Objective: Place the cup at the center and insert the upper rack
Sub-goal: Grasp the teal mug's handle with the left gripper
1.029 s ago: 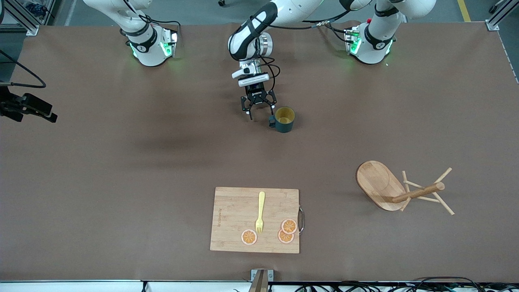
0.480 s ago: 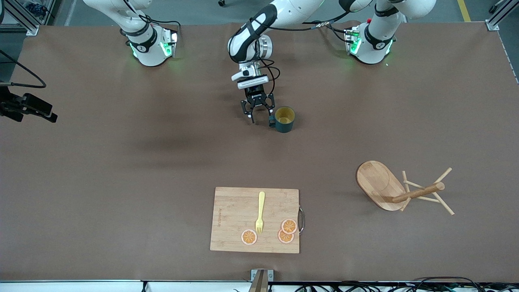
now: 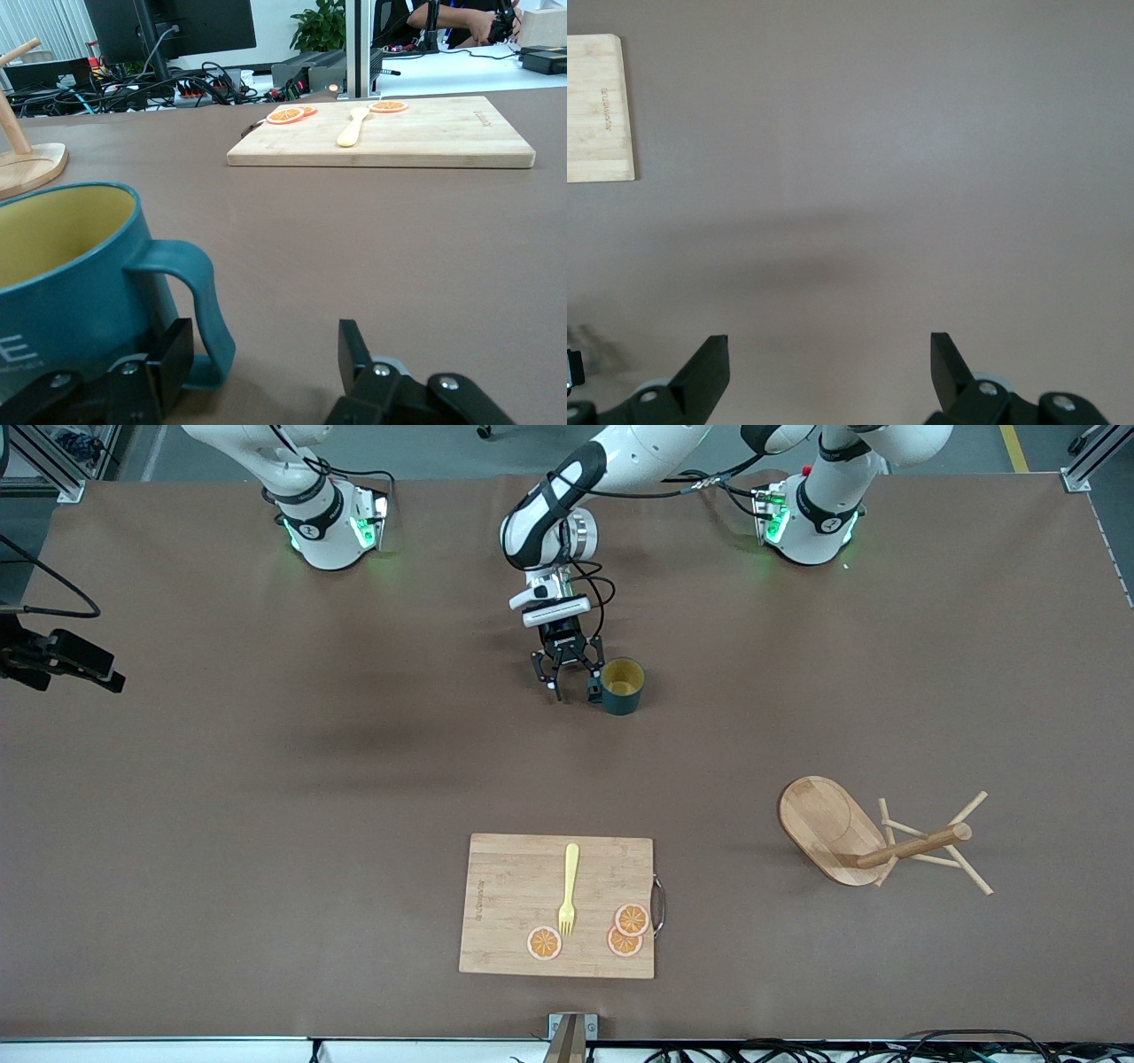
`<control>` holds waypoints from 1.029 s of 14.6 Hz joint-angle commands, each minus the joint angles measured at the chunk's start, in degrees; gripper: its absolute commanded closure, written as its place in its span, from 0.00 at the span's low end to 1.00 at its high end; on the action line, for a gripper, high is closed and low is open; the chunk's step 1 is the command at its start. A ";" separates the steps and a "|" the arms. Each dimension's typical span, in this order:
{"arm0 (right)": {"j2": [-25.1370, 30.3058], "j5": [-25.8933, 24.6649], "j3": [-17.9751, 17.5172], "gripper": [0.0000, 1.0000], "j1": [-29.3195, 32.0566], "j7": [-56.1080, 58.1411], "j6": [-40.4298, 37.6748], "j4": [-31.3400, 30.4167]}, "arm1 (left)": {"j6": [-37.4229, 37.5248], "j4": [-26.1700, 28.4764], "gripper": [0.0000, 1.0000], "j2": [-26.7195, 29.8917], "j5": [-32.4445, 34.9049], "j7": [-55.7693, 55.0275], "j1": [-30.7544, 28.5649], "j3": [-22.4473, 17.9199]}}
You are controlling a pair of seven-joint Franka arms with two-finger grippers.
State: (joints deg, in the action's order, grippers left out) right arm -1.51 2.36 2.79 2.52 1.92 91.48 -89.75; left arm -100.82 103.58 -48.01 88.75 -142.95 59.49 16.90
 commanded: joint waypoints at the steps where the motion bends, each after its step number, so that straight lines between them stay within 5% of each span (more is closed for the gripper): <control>1: 1.95 -0.95 0.02 0.00 -0.15 0.19 0.55 -2.18 | 0.45 -1.10 0.36 -0.85 1.17 1.09 -0.08 -0.63; 5: 1.87 -0.86 -0.07 0.00 -0.24 0.19 0.46 -2.27 | 0.27 -1.10 0.52 -1.03 1.61 1.09 -0.17 -0.90; 12: 1.78 -0.86 -0.07 0.00 -0.24 0.28 0.28 -2.36 | -0.25 -1.19 0.99 -0.42 1.43 0.83 -0.95 -0.99; 15: 1.78 -0.86 -0.07 0.00 -0.24 0.28 0.28 -2.27 | -1.57 -2.15 1.00 0.72 0.73 2.49 -2.01 -0.73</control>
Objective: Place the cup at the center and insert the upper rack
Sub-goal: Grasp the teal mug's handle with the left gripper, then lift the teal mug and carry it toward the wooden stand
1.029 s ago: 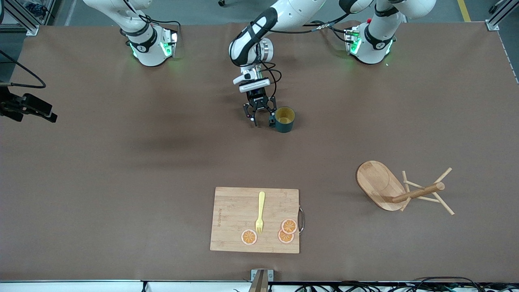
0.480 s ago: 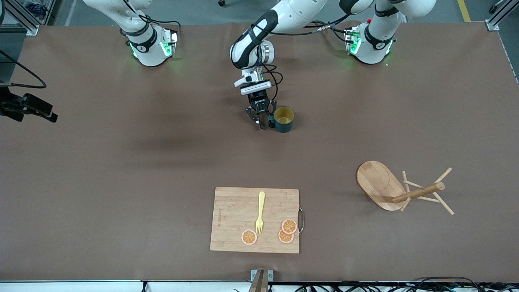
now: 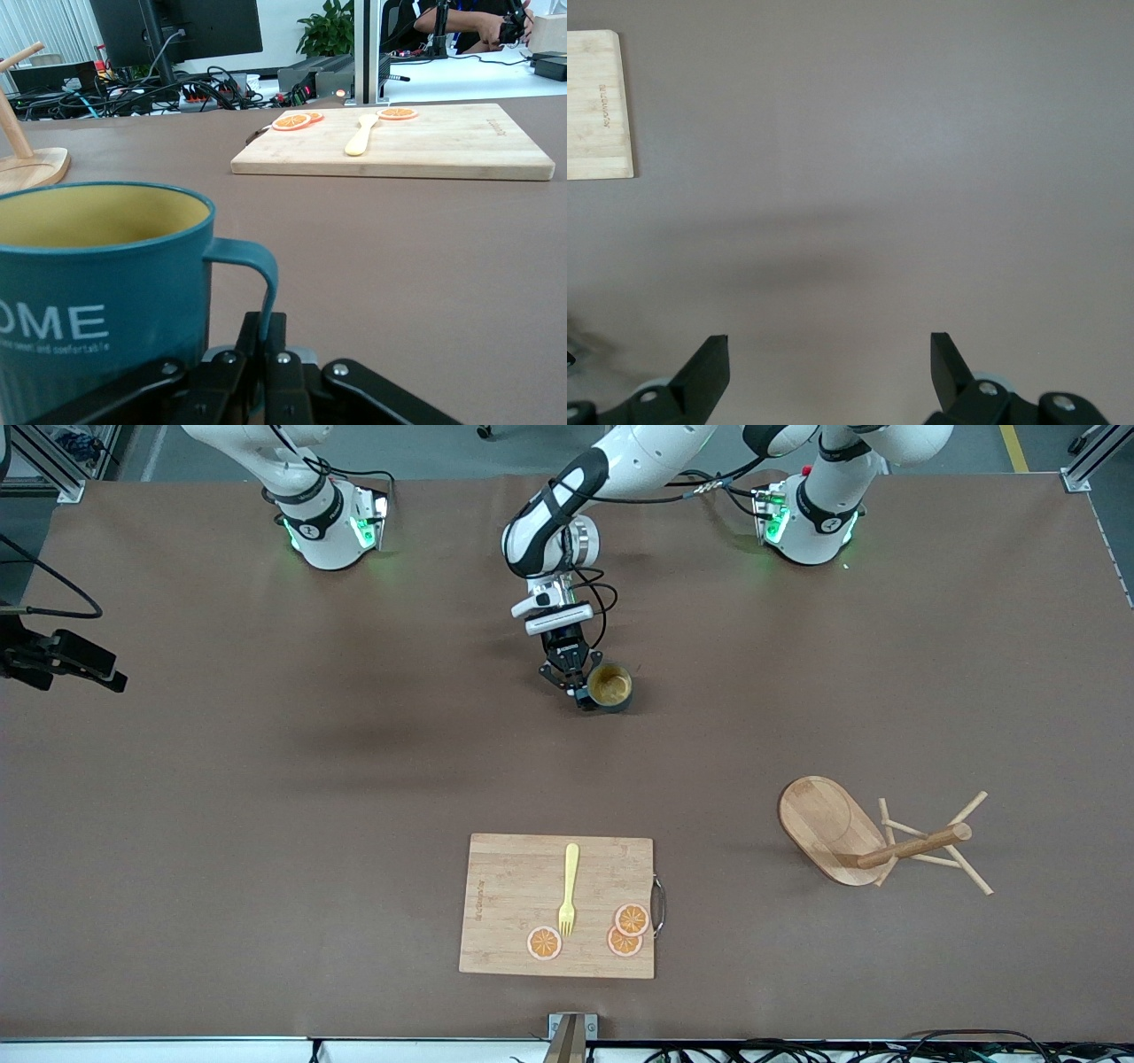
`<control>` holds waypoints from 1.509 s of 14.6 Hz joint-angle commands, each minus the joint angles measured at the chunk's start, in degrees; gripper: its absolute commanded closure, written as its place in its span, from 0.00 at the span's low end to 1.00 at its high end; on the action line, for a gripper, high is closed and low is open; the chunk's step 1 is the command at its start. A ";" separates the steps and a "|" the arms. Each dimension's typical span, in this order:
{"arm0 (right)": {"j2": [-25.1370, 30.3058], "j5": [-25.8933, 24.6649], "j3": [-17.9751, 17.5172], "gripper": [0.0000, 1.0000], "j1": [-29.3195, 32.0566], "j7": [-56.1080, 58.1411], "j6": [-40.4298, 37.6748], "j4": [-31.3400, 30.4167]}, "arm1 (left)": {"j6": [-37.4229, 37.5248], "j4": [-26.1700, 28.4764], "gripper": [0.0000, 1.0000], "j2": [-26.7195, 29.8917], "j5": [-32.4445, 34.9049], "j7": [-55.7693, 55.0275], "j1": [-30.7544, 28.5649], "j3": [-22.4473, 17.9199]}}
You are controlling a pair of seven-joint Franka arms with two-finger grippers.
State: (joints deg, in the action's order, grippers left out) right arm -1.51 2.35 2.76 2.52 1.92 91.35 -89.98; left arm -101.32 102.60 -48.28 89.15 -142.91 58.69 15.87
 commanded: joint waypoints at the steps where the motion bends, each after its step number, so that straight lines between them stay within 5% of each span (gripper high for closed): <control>1: 1.78 -0.86 -0.04 0.00 -0.23 0.28 0.40 -2.04 | -1.86 -1.61 1.00 2.12 -1.42 5.07 -2.08 0.65; 10: 2.48 -0.77 -0.21 0.00 -0.50 0.46 0.40 -2.04 | -9.94 -9.79 1.00 20.75 -37.09 33.11 -13.06 0.74; 22: 2.48 -0.77 -0.13 0.00 -1.03 0.46 0.14 -1.95 | -28.92 -9.17 1.00 31.57 -76.64 33.66 -37.58 0.83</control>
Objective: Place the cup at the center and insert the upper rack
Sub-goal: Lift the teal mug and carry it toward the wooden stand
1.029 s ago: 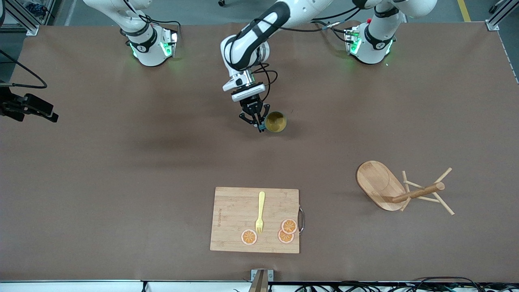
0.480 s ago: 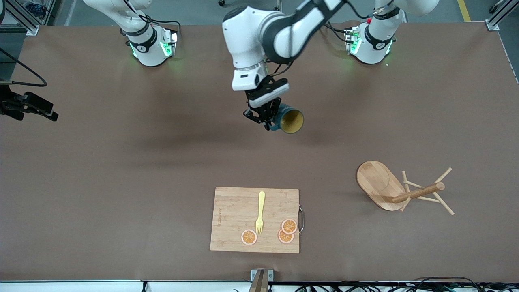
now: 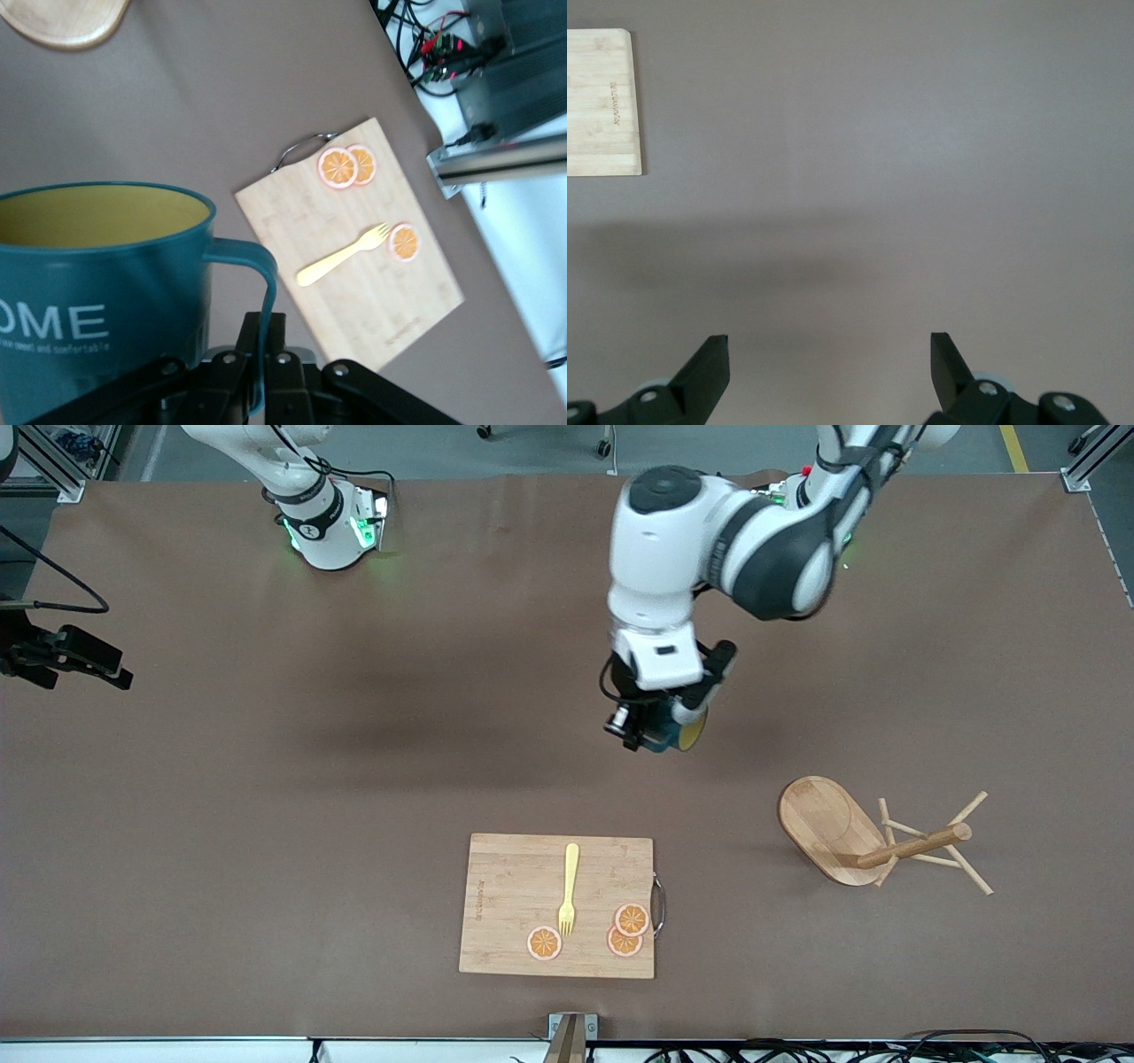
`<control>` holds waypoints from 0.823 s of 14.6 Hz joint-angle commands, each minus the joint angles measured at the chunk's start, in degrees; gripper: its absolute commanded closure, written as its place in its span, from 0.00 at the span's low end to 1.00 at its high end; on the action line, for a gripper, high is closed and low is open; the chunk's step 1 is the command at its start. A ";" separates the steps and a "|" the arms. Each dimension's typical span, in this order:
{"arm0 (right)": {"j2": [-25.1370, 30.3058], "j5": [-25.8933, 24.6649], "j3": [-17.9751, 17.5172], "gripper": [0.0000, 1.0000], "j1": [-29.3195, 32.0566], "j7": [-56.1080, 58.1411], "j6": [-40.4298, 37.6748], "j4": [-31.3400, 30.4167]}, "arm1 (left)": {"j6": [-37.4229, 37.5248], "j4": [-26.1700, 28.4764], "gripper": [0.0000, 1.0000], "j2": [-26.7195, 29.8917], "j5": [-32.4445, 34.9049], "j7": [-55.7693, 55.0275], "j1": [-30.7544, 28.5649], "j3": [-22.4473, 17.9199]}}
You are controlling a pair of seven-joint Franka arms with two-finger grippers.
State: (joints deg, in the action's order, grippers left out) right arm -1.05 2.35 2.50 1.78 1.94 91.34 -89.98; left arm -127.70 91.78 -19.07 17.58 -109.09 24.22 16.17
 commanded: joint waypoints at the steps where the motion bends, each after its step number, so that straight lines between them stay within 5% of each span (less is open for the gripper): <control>1: 2.02 -0.77 0.05 0.00 -0.29 0.43 0.07 -1.95 | -4.55 1.64 1.00 2.72 -9.01 0.10 -5.21 0.53; 12: 2.11 -0.77 0.05 0.00 -1.61 -0.27 -0.20 -1.95 | -6.51 6.30 1.00 5.36 -52.18 31.63 -26.05 0.53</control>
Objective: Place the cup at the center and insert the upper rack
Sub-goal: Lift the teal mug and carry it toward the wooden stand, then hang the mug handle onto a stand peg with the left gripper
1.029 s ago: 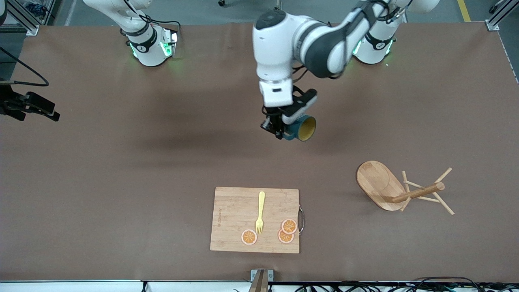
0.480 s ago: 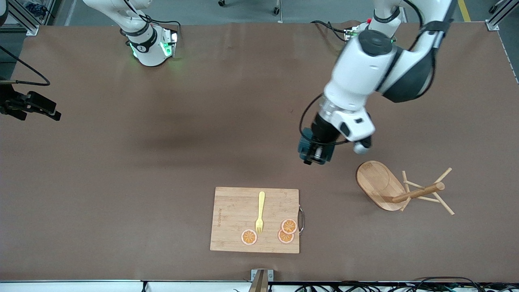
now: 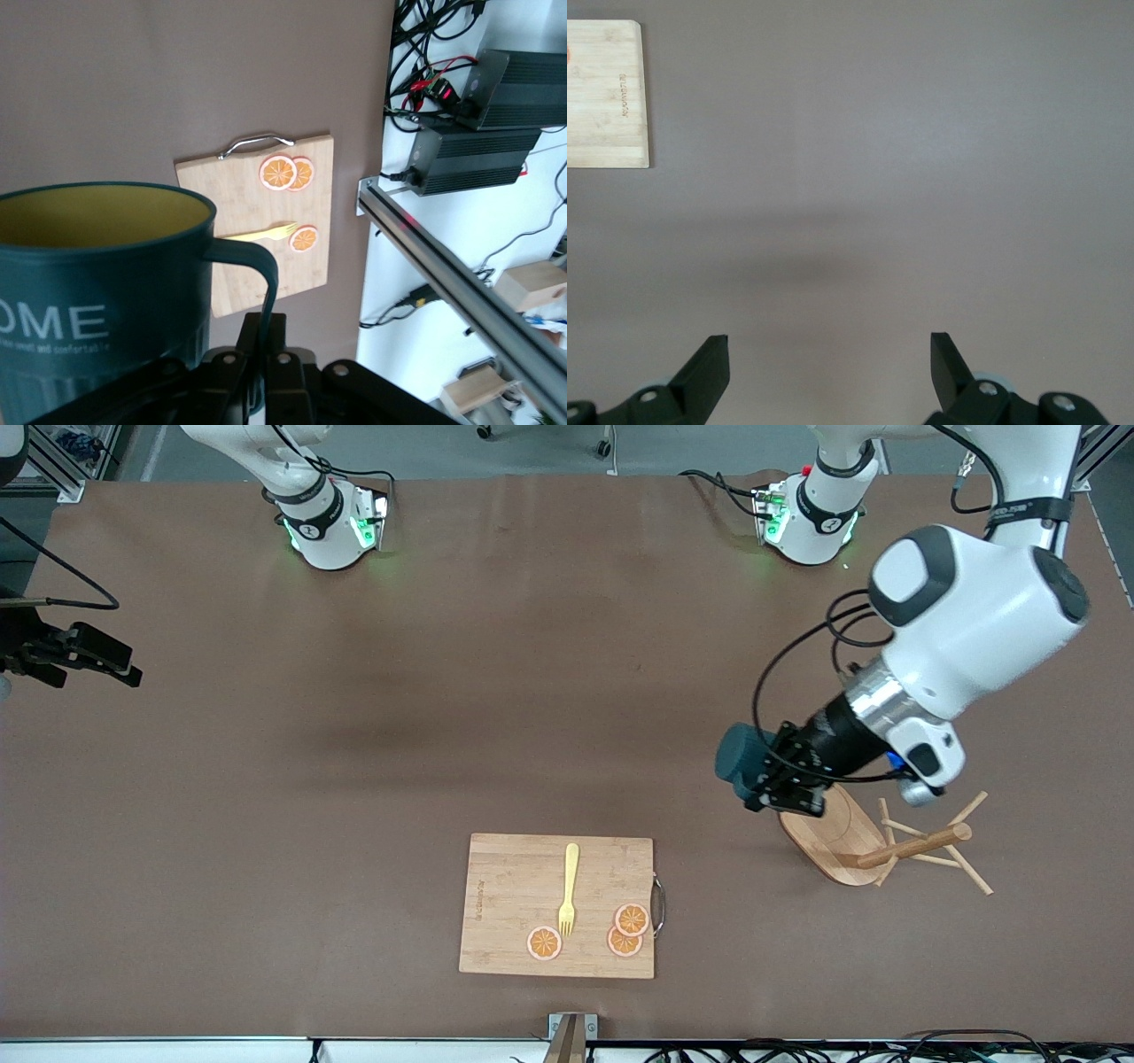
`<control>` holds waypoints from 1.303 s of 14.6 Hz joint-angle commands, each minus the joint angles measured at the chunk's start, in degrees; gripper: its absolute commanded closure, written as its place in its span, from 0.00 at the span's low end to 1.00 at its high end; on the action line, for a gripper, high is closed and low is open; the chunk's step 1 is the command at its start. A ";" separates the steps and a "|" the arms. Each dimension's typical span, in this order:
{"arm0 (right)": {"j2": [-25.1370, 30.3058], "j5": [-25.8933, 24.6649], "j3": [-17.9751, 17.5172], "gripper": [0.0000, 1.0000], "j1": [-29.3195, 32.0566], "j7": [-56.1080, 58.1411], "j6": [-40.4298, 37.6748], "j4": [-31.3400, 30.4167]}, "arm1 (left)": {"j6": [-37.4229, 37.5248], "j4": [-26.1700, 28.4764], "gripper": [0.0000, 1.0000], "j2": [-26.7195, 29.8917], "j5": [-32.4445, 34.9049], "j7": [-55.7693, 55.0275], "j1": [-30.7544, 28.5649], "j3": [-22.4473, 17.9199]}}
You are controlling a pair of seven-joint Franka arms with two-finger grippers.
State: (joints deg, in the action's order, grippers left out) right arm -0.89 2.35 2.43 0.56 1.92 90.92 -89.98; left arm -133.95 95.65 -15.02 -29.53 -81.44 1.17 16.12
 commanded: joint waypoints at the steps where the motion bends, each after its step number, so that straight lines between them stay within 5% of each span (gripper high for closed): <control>1: 1.95 -0.77 0.12 0.00 -0.39 -0.25 0.22 -1.95 | -0.26 3.14 1.00 1.05 -6.41 5.92 -3.97 0.49; 11: 5.20 -0.77 0.21 0.00 -0.12 -1.39 7.94 -8.00 | -0.35 2.89 0.99 -3.70 -12.22 19.12 -11.18 0.31; 19: 5.11 -0.86 0.82 0.00 1.54 -1.39 5.67 -6.17 | -0.35 1.65 0.98 -5.64 -12.05 23.69 -13.82 -0.04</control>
State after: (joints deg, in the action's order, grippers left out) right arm 2.81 2.32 3.53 0.93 1.31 96.72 -94.82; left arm -134.20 98.64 -19.96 -40.46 -59.39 -12.29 15.91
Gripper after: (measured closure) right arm 0.000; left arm 0.947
